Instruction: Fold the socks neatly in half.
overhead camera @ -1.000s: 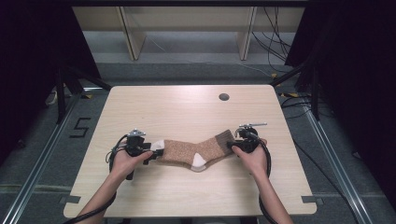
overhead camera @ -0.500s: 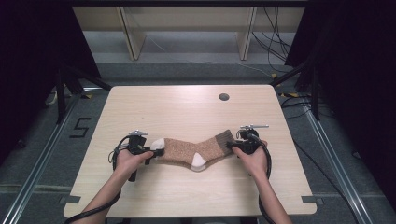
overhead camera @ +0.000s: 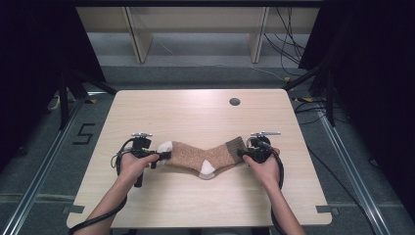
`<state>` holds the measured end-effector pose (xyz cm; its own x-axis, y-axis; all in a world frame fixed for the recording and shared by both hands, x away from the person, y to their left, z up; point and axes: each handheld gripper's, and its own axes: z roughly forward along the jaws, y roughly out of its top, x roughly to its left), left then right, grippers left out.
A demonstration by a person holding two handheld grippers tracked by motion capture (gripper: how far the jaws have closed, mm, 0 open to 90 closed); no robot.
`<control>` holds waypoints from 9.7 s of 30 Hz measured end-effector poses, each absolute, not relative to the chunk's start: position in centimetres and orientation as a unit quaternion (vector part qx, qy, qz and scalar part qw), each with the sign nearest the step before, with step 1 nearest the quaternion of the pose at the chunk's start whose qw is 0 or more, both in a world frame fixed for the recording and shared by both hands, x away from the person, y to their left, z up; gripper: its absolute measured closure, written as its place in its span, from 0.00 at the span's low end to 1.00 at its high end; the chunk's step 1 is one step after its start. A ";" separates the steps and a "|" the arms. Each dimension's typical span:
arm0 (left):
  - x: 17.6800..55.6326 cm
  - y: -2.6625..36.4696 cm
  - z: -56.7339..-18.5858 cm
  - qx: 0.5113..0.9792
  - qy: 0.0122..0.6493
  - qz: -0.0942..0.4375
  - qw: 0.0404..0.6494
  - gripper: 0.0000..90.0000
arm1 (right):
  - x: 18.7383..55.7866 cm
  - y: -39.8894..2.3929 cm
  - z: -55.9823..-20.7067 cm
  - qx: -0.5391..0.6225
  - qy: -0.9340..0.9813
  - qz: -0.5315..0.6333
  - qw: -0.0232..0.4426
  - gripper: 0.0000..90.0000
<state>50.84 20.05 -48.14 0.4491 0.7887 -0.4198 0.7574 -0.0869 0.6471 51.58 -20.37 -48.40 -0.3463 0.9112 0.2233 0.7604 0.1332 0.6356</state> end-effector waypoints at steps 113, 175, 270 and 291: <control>52.5 17.3 -39.4 0.726 0.490 0.104 0.471 0.72 | 52.1 -16.1 -47.1 0.522 0.766 0.348 0.143 0.85; 52.6 13.9 -38.4 0.738 0.465 0.106 0.477 0.73 | 52.2 -15.9 -47.2 0.513 0.771 0.345 0.152 0.83; 52.9 7.6 -39.4 0.766 0.425 0.096 0.473 0.73 | 52.0 -16.1 -47.2 0.524 0.763 0.351 0.141 0.81; 53.2 6.5 -39.9 0.770 0.423 0.096 0.467 0.73 | 51.8 -16.7 -46.4 0.512 0.765 0.366 0.135 0.91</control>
